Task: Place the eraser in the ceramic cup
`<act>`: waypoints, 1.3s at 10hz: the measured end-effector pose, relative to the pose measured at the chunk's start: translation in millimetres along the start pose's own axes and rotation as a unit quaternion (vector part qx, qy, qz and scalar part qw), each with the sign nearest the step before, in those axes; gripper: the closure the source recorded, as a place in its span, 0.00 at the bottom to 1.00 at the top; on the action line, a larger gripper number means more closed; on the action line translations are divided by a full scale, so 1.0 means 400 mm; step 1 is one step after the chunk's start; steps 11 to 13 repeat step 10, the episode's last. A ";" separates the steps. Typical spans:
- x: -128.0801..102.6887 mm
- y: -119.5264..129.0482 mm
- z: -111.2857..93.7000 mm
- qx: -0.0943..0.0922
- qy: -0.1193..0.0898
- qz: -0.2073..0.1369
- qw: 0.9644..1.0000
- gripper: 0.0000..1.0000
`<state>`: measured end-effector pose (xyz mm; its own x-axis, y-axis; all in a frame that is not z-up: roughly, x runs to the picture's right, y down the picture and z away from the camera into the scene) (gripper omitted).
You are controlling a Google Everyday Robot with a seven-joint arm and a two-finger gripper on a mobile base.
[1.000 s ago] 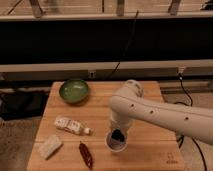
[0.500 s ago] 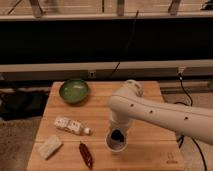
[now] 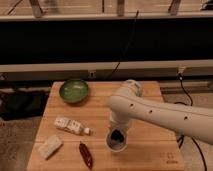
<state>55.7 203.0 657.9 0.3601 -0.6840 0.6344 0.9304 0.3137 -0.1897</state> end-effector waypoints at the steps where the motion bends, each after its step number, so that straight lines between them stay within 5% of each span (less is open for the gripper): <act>1: -0.001 -0.001 0.000 0.000 -0.001 -0.002 1.000 1.00; 13: -0.009 -0.004 0.001 -0.001 -0.008 -0.019 1.000 1.00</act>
